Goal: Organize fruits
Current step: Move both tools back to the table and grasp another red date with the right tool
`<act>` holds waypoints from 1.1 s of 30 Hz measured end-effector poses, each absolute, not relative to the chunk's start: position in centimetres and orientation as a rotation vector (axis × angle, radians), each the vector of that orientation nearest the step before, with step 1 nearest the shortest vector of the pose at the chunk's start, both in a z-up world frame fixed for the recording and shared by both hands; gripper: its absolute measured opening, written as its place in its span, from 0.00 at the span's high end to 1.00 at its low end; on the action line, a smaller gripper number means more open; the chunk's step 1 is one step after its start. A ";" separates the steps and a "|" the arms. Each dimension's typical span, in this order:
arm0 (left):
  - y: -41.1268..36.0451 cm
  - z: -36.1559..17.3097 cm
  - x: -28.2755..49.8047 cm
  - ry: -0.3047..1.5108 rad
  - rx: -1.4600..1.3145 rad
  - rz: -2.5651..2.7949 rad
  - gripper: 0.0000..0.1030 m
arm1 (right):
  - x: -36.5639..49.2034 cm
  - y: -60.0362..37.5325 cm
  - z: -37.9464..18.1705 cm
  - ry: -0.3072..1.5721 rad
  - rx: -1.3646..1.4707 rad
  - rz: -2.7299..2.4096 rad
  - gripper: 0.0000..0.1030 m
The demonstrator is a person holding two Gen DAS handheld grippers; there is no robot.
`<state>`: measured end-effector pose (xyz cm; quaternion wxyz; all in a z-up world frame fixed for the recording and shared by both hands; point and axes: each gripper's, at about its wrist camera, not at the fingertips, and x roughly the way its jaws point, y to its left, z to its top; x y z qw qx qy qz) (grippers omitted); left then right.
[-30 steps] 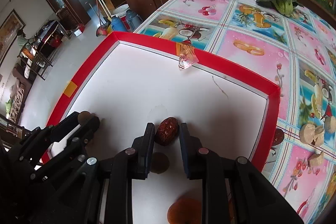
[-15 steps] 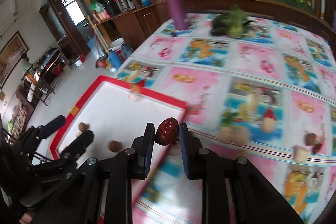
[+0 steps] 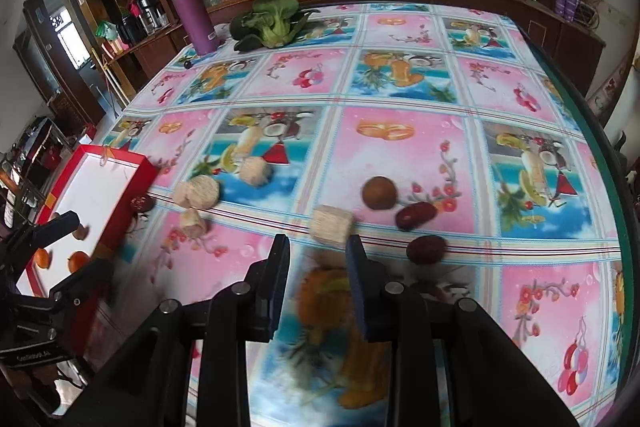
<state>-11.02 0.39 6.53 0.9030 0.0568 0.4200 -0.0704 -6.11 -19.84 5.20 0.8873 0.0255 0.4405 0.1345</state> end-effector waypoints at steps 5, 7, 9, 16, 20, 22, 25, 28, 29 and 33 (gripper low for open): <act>-0.1 5.4 -10.3 0.895 0.138 -0.148 0.15 | -6.7 -23.2 4.4 0.913 0.076 0.279 0.72; -0.1 5.1 -10.1 0.907 0.135 -0.154 0.15 | -6.9 -24.8 4.2 0.914 0.106 0.290 0.72; -0.4 4.8 -10.0 0.910 0.139 -0.170 0.15 | -7.4 -27.3 4.1 0.898 0.174 0.287 0.72; -1.2 4.7 -9.6 0.922 0.130 -0.204 0.15 | -8.2 -35.4 4.5 0.852 0.396 0.241 0.72; -2.7 5.0 -9.4 0.916 0.119 -0.247 0.15 | -7.3 -37.7 4.7 0.845 0.453 0.146 0.70; -3.8 5.2 -9.2 0.919 0.119 -0.268 0.15 | -6.2 -37.4 4.8 0.850 0.431 0.128 0.70; -6.2 5.9 -8.8 0.893 0.155 -0.303 0.15 | -3.9 -35.7 4.5 0.887 0.340 0.105 0.70; -8.3 6.4 -7.9 0.862 0.182 -0.327 0.15 | -2.7 -34.6 3.8 0.913 0.297 0.101 0.70; -8.9 6.4 -7.4 0.865 0.181 -0.334 0.15 | -2.3 -34.2 3.6 0.921 0.273 0.091 0.70; -11.0 5.5 -5.6 0.901 0.159 -0.352 0.15 | -1.9 -34.3 2.6 0.934 0.274 0.083 0.70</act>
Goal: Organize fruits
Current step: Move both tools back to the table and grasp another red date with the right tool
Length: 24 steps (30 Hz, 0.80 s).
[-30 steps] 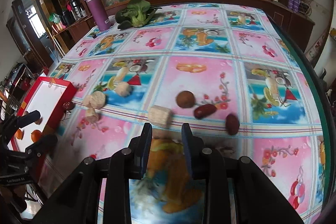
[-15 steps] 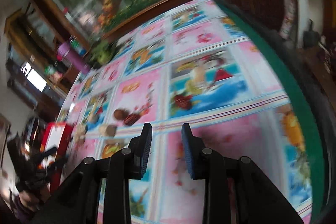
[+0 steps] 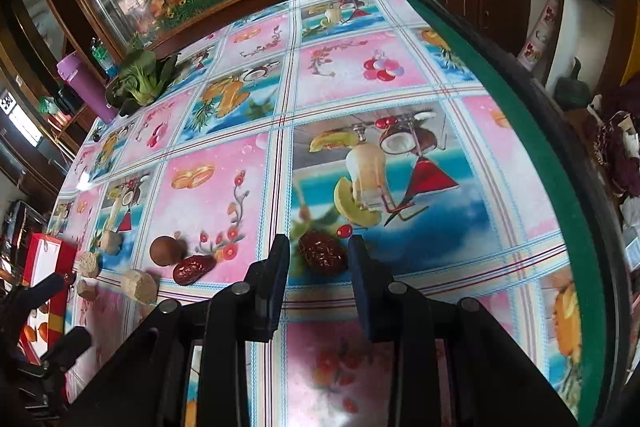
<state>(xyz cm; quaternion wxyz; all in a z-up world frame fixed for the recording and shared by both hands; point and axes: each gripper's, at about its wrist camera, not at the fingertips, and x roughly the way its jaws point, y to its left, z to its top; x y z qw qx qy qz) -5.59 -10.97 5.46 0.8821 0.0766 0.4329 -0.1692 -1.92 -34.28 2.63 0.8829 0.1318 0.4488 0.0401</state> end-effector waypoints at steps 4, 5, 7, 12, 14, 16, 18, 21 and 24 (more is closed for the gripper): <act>-12.5 4.3 -4.4 0.920 0.161 -0.337 0.15 | -2.2 -34.3 2.4 0.929 0.241 0.081 0.70; -12.9 3.9 -4.0 0.926 0.166 -0.325 0.15 | -2.2 -34.2 2.4 0.928 0.235 0.090 0.70; -13.3 3.3 -3.5 0.934 0.159 -0.317 0.15 | -2.3 -33.9 2.4 0.922 0.210 0.099 0.70; -13.9 2.3 -2.7 0.955 0.164 -0.303 0.16 | -2.3 -33.0 2.4 0.915 0.148 0.116 0.70; -14.0 2.1 -2.6 0.954 0.162 -0.304 0.22 | -2.3 -32.7 2.4 0.916 0.135 0.125 0.71; -14.1 1.8 -2.4 0.968 0.153 -0.311 0.34 | -2.3 -32.5 2.3 0.912 0.125 0.122 0.73; -14.2 1.4 -2.3 0.982 0.144 -0.314 0.38 | -2.2 -32.3 2.3 0.907 0.105 0.111 0.77; -14.4 1.4 -2.4 0.963 0.158 -0.313 0.47 | -2.2 -32.1 2.3 0.902 0.088 0.101 0.80; -14.1 1.6 -2.2 0.960 0.146 -0.319 0.63 | -2.3 -31.8 2.3 0.900 0.078 0.099 0.80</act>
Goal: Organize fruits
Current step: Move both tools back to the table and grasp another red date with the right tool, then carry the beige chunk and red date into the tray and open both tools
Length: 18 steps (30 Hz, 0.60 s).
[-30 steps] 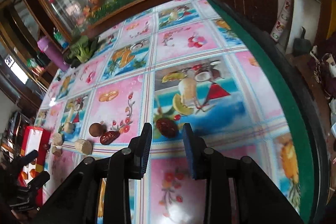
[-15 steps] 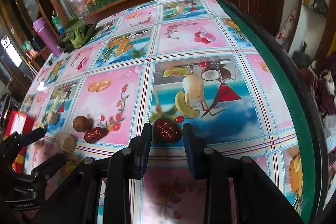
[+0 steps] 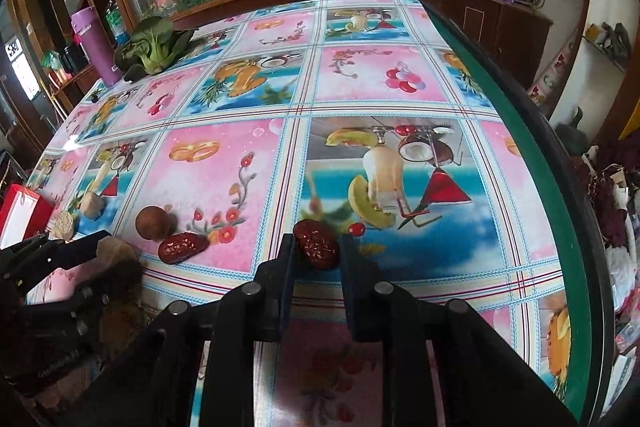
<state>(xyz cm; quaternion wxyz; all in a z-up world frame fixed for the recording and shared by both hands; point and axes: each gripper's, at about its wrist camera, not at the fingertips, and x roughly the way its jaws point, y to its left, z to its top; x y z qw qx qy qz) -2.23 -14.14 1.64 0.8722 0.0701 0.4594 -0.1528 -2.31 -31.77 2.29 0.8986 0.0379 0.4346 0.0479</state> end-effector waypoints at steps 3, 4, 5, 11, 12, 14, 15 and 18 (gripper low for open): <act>-13.8 1.7 -2.1 0.956 0.138 -0.317 0.73 | -2.4 -31.6 2.3 0.901 0.084 0.112 0.81; -13.8 1.7 -2.1 0.955 0.136 -0.319 0.73 | -2.4 -31.6 2.3 0.903 0.094 0.120 0.81; -13.7 1.7 -2.1 0.954 0.133 -0.319 0.73 | -2.4 -31.5 2.3 0.904 0.101 0.126 0.81; -12.9 2.4 -3.1 0.938 0.104 -0.309 0.73 | -2.8 -31.2 2.6 0.882 0.156 0.156 0.81; -12.8 2.6 -3.5 0.929 0.110 -0.308 0.73 | -2.9 -31.0 2.7 0.878 0.161 0.155 0.81; -12.4 3.2 -4.4 0.912 0.127 -0.308 0.73 | -3.5 -30.6 2.8 0.878 0.198 0.158 0.81; -11.9 3.6 -5.1 0.902 0.126 -0.317 0.73 | -4.0 -30.4 2.9 0.875 0.217 0.167 0.81; -9.8 4.5 -7.1 0.883 0.121 -0.329 0.73 | -5.9 -28.9 3.7 0.848 0.249 0.185 0.81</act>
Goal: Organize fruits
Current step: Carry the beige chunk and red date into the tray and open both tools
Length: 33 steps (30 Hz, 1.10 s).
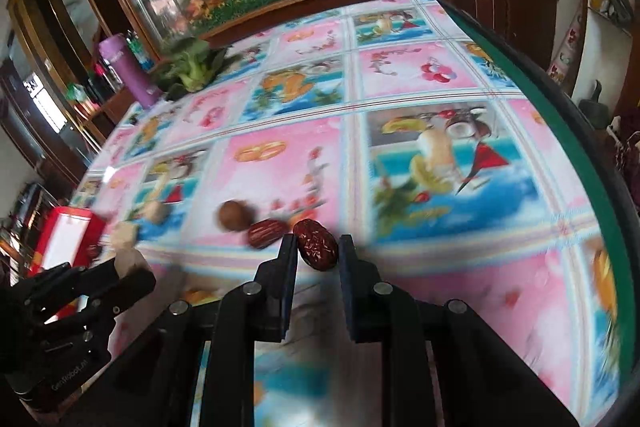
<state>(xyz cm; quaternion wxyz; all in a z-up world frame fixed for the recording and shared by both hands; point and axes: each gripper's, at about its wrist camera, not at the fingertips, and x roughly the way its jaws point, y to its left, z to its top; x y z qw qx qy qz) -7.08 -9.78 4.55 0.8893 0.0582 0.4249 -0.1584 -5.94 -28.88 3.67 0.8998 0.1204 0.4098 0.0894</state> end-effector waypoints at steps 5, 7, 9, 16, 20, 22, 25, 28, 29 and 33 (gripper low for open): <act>-3.8 6.0 -10.7 0.849 0.096 -0.282 0.73 | -8.0 -24.3 5.2 0.821 0.274 0.269 0.81; -0.9 6.6 -11.8 0.839 0.066 -0.251 0.73 | -8.4 -20.8 6.1 0.814 0.273 0.335 0.81; 2.6 7.5 -13.0 0.818 0.029 -0.207 0.73 | -8.7 -17.4 6.8 0.814 0.257 0.393 0.81; 14.3 8.2 -15.5 0.765 -0.020 0.018 0.73 | -9.9 -4.4 7.7 0.845 0.192 0.566 0.82; 19.0 6.5 -15.4 0.805 -0.066 0.104 0.73 | -8.9 1.1 7.1 0.881 0.132 0.614 0.82; 19.9 5.9 -15.5 0.818 -0.076 0.122 0.73 | -8.2 3.4 6.8 0.889 0.102 0.638 0.82; 20.5 5.2 -15.2 0.841 -0.091 0.118 0.73 | -6.8 6.4 6.0 0.910 0.073 0.668 0.82; 20.6 5.1 -14.8 0.848 -0.075 0.125 0.73 | -6.0 8.3 5.2 0.938 0.050 0.679 0.82; 20.8 5.0 -14.8 0.850 -0.068 0.131 0.73 | -5.9 8.6 5.0 0.940 0.042 0.679 0.82; 21.3 4.7 -13.8 0.859 -0.042 0.171 0.73 | -5.3 10.1 4.3 0.964 -0.006 0.676 0.82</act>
